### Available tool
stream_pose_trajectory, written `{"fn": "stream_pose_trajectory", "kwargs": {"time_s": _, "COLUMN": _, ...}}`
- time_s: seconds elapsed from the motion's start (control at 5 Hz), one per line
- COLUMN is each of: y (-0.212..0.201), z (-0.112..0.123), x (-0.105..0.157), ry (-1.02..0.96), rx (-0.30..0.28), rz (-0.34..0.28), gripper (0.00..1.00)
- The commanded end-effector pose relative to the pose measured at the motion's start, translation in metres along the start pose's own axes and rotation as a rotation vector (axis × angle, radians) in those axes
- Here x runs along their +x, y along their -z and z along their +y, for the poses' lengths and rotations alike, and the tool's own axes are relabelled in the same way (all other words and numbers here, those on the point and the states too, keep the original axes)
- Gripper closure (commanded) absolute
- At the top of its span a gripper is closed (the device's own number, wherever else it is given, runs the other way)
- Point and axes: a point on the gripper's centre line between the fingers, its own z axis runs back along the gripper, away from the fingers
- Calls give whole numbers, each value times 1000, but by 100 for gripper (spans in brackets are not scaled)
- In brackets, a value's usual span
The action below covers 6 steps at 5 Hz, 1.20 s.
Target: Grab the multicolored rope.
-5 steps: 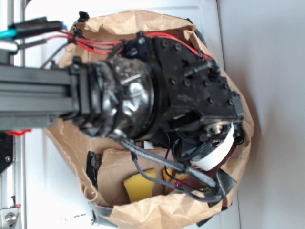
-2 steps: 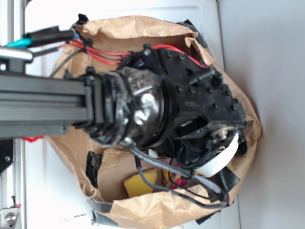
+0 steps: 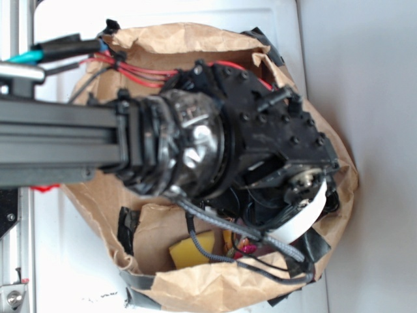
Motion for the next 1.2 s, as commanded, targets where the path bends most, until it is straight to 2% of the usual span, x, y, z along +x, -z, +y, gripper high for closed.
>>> {"fn": "stream_pose_trajectory", "kwargs": {"time_s": 0.0, "y": -5, "z": 4, "x": 13, "ry": 81, "rx": 50, "rz": 25, "gripper": 0}}
{"fn": "stream_pose_trajectory", "kwargs": {"time_s": 0.2, "y": 3, "z": 3, "x": 18, "ry": 99, "rx": 40, "rz": 14, "gripper": 0}}
{"fn": "stream_pose_trajectory", "kwargs": {"time_s": 0.8, "y": 36, "z": -17, "x": 32, "ry": 156, "rx": -54, "rz": 6, "gripper": 0}}
{"fn": "stream_pose_trajectory", "kwargs": {"time_s": 1.0, "y": 43, "z": -16, "x": 32, "ry": 157, "rx": -65, "rz": -4, "gripper": 0}}
